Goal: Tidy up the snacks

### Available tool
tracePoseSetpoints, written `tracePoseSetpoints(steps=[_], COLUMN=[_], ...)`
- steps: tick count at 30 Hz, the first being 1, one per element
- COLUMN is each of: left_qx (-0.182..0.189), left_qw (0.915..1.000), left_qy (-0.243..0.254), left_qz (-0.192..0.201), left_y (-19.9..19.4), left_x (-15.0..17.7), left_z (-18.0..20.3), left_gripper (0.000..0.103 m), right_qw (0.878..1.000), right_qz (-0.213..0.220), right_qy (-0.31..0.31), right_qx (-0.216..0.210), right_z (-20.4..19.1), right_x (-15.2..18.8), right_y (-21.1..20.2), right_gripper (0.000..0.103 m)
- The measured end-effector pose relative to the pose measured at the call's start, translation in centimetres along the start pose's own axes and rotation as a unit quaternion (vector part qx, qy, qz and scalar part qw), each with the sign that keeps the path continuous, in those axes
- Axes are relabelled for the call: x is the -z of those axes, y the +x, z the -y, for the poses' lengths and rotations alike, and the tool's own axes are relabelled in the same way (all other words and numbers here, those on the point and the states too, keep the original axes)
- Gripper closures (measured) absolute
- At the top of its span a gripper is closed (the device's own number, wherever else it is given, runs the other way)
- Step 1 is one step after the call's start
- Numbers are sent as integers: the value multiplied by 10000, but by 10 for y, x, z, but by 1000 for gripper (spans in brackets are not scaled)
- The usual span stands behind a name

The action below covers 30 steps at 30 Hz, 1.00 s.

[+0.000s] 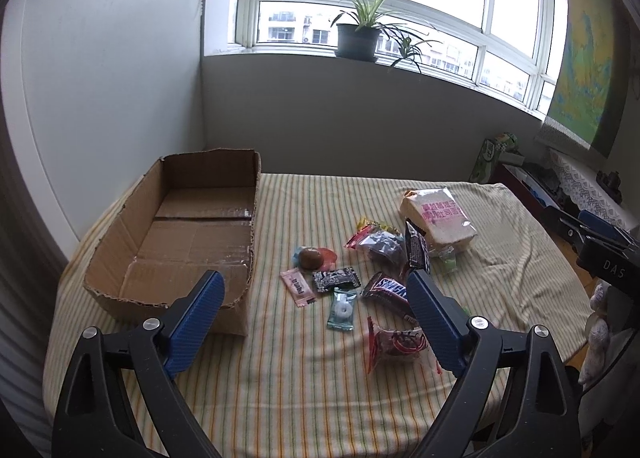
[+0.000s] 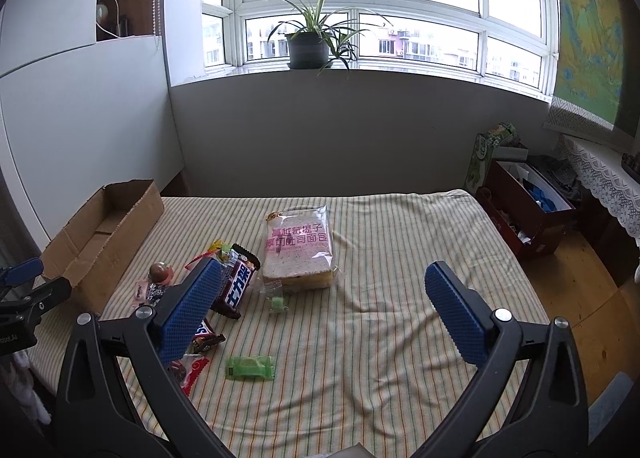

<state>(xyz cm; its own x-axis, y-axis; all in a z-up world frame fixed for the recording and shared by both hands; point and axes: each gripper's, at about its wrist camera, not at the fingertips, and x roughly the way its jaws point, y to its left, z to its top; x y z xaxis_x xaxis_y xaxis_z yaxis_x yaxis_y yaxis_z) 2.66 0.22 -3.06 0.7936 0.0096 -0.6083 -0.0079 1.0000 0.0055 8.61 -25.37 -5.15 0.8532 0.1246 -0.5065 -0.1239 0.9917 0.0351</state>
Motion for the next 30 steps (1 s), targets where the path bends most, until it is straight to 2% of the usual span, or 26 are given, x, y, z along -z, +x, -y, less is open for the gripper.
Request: tracePoseSetpoints(steps=[5,12,13,15,20,22,24,30], left_qx=[116,383,482,590,876,964,1014,879], left_qw=[9997,9973,9962,9950,9906,9887,9873,9884], left_qy=[-130,-285,-357,-339,-269,-256,-218,4], left_qz=[-155,-558,-639,-734,-1013,-1119,-1204,-1235], left_y=[7,14,14,15,20,23,26,32], left_x=[7,22,24,29,40,44,47,49], left_z=[-4,-2,0,5,19,23,25,28], left_gripper=[12,16,16,19,25,26,27,27], right_qw=[9980,9922,9909,9890,9832,9803,9777,9703], right_qz=[-340,-885,-974,-1133,-1429,-1564,-1670,-1896], right_qy=[-67,29,29,-7,-10,-77,-226,-785], right_qx=[-520,-873,-925,-951,-1139,-1208,-1253,-1279], right_z=[-6,-4,-3,-3,0,-2,-5,-16], right_x=[11,23,24,28,38,43,48,63], right_y=[10,30,34,39,49,52,54,53], right_gripper=[0,1,3,13,16,23,31,35])
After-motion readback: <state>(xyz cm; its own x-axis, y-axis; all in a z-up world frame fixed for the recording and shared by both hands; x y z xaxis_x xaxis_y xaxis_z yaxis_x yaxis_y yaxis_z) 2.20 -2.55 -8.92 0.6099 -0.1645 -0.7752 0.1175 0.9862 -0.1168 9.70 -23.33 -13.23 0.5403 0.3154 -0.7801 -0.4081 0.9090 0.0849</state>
